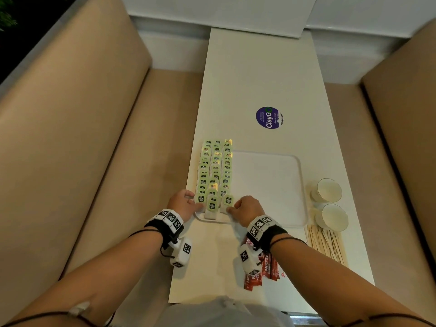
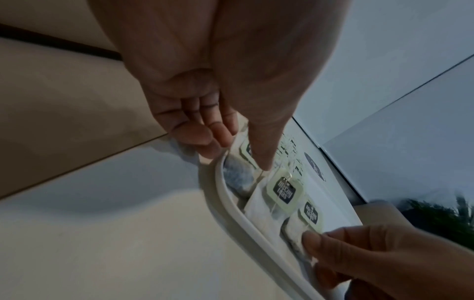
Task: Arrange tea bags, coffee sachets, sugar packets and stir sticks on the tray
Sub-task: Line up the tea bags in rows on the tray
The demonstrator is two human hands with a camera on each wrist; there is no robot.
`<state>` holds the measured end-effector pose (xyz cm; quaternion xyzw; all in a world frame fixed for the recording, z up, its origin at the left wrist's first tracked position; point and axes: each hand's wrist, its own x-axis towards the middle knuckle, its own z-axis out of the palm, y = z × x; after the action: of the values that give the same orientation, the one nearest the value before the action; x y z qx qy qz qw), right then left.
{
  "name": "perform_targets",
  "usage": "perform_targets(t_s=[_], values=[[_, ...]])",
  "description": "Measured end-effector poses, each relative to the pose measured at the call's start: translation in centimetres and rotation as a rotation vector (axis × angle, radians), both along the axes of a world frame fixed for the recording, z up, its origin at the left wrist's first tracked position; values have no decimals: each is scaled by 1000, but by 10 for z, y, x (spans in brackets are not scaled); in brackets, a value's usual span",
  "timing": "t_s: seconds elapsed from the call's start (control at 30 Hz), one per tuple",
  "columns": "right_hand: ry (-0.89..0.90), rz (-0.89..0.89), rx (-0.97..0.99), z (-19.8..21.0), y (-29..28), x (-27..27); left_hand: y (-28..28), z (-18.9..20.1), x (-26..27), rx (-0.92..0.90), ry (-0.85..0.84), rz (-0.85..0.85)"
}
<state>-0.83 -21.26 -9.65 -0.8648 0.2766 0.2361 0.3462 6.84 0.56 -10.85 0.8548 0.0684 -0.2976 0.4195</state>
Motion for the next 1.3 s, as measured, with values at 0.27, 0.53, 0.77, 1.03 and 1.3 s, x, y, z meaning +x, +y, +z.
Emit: perform_targets(t_s=[0.27,0.53,0.77,1.03,1.3], values=[[-27,7,-40,4,9,12,-9,2,-1,127,-48,-104],[-55,124,-105,9,12,16,-15,7,-1,103,-40,-87],[-92,47,-41,9,6,17,-14,11,1,55,-70,-57],[-327,-4,214,12,24,18,-16,16,9,-50,-134,56],[-334,-79,316,5,32,17,-27,29,16,-204,-62,55]])
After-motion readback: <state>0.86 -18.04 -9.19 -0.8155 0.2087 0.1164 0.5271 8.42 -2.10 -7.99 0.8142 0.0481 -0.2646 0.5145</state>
